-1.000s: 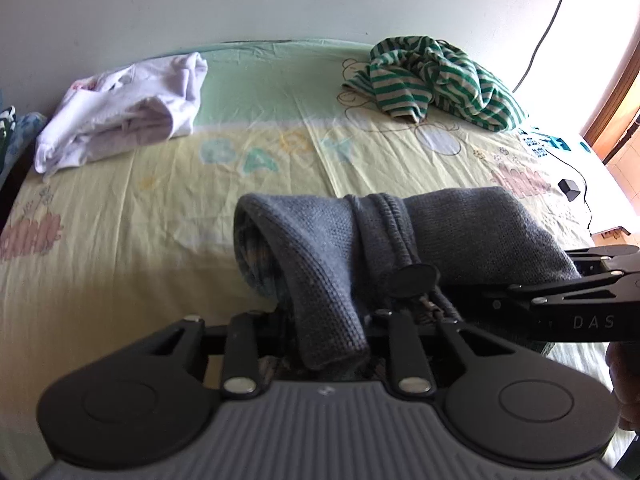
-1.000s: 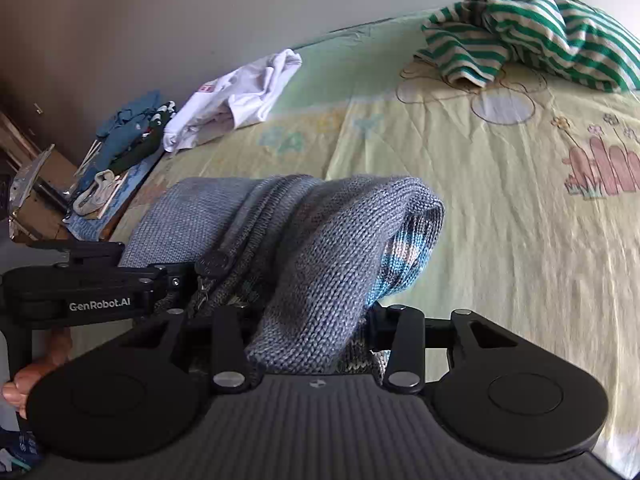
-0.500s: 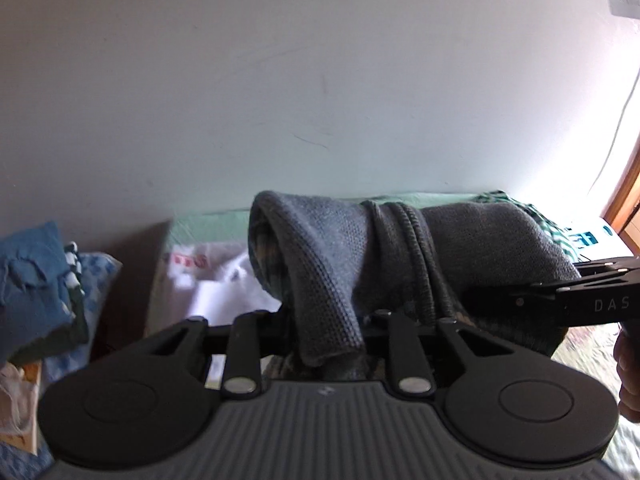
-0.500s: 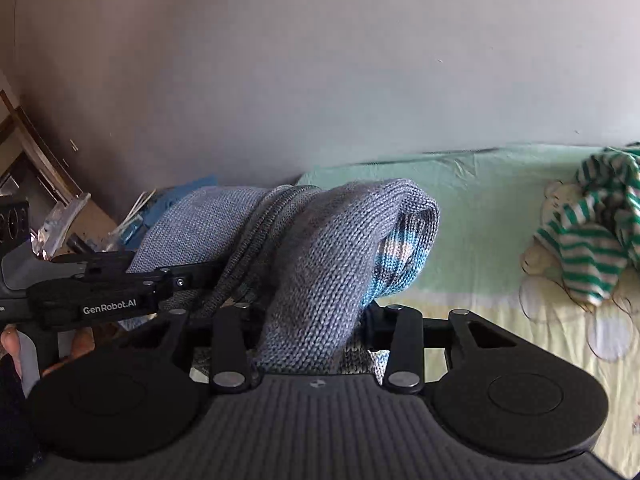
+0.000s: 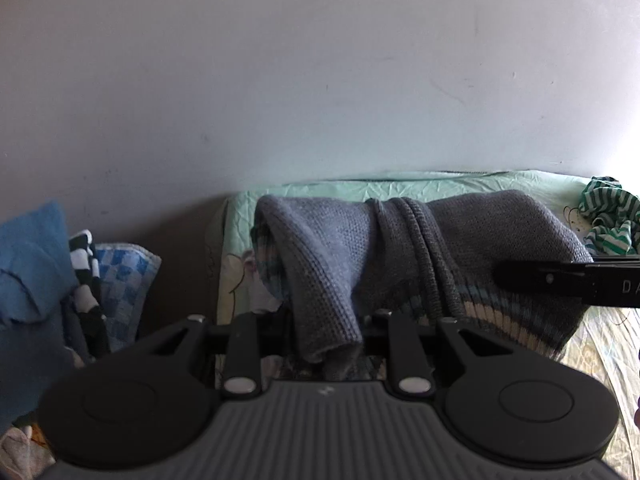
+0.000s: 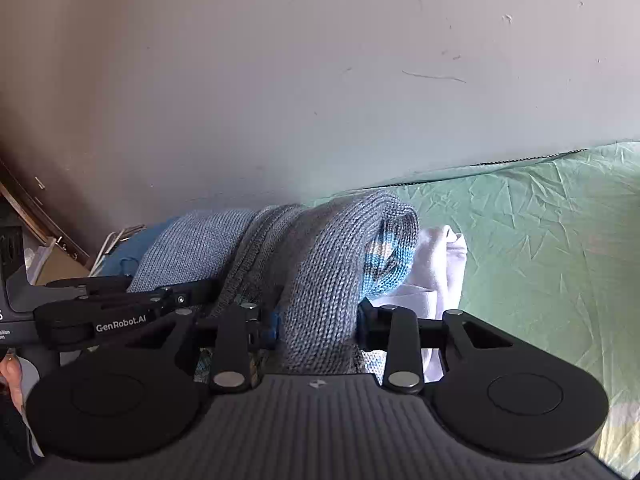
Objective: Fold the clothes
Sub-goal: 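Lift the folded sweater with both grippers and carry it to the white clothes stack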
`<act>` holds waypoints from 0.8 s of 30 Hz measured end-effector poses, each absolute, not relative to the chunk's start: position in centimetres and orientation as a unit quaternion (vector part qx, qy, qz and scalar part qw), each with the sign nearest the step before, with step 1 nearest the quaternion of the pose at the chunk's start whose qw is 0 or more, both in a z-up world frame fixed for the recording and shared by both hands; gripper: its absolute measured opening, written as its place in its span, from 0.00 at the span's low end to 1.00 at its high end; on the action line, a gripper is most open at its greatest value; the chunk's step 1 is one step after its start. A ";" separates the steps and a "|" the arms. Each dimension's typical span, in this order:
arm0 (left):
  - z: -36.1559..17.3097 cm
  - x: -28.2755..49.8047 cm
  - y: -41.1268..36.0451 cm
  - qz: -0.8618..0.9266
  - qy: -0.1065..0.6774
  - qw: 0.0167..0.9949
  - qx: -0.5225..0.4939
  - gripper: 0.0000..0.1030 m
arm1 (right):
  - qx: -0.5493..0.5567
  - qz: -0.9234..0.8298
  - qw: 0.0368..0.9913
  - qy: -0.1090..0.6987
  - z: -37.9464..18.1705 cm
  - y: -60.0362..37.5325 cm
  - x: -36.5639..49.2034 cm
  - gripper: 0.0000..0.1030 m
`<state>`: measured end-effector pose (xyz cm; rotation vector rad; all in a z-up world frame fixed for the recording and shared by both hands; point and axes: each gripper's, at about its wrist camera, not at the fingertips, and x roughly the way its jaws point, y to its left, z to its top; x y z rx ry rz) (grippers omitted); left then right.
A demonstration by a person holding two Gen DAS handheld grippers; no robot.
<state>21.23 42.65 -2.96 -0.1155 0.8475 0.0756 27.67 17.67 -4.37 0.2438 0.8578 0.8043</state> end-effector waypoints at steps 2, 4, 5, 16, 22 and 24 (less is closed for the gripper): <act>-3.9 21.4 43.0 0.034 0.405 0.912 -0.060 0.23 | 0.107 0.364 0.831 0.407 -5.8 18.0 28.5 0.33; -4.2 21.5 43.4 0.022 0.395 0.916 -0.071 0.23 | 0.111 0.354 0.832 0.412 -6.6 17.8 29.0 0.33; -4.1 21.5 43.6 0.015 0.391 0.917 -0.078 0.23 | 0.119 0.353 0.832 0.411 -6.7 17.4 29.1 0.32; -4.5 17.1 46.3 0.011 0.355 0.933 -0.057 0.62 | 0.103 0.336 0.843 0.408 -7.0 16.9 28.8 0.51; -0.2 15.4 46.3 0.023 0.294 0.954 -0.047 0.46 | 0.071 0.309 0.897 0.308 -2.1 14.6 25.7 0.54; -0.4 16.9 44.8 0.023 0.293 0.955 -0.043 0.40 | 0.071 0.313 0.896 0.308 -2.0 15.4 25.9 0.46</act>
